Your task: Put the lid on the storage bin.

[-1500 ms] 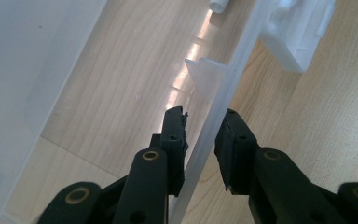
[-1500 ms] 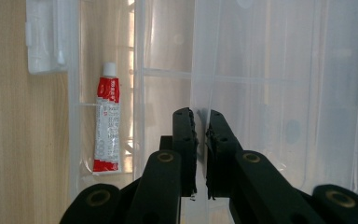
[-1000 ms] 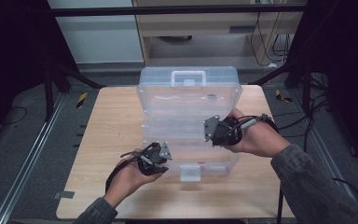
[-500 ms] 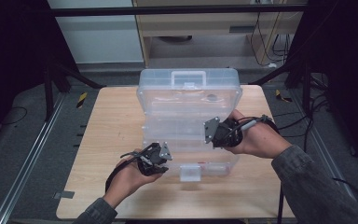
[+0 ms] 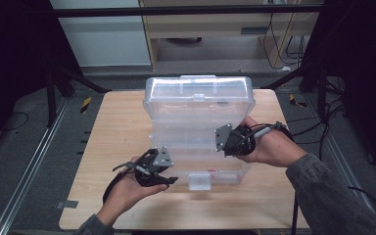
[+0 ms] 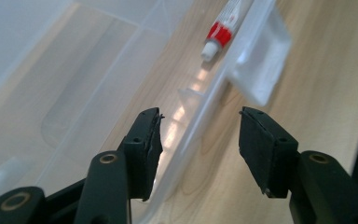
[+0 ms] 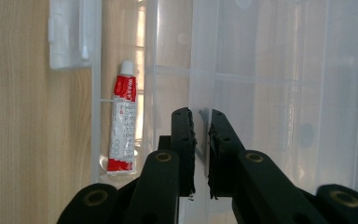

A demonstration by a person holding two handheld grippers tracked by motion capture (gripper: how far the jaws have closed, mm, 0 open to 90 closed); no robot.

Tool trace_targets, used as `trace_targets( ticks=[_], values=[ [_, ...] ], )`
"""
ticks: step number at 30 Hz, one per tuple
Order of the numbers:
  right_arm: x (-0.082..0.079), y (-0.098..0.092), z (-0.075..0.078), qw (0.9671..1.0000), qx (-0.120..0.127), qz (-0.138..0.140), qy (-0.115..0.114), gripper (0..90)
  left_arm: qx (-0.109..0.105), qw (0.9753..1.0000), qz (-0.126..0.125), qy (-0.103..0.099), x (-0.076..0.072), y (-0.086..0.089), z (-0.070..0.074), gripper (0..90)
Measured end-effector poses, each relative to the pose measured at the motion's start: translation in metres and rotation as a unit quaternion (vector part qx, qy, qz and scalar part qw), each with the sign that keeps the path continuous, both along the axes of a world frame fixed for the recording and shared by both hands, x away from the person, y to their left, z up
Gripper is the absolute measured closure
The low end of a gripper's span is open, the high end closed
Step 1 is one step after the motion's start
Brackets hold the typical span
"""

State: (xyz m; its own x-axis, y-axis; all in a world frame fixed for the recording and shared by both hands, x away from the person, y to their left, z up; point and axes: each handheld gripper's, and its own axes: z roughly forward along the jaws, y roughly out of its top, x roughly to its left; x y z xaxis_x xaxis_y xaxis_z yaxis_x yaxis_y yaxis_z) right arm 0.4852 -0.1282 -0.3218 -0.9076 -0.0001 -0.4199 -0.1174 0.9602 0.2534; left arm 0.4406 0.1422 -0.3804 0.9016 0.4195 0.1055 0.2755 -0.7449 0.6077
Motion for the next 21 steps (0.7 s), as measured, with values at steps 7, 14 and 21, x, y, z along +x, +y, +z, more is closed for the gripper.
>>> trace_targets(
  ticks=[7, 14, 21],
  values=[
    [-0.001, -0.001, -0.001, 1.0, 0.002, 0.0, 0.002, 82.5, -0.041, 0.999, 0.015, 0.013, 0.001, 0.032, 0.026, 59.8],
    [-0.002, 0.0, -0.003, 1.0, 0.0, 0.002, 0.007, 82.3, -0.064, 0.9975, 0.029, 0.01, 0.012, 0.059, 0.056, 78.3],
    [-0.002, 0.002, 0.0, 0.9999, -0.015, -0.001, -0.003, 82.7, -0.128, 0.9879, 0.087, -0.004, 0.039, 0.075, 0.075, 87.0]
  ],
)
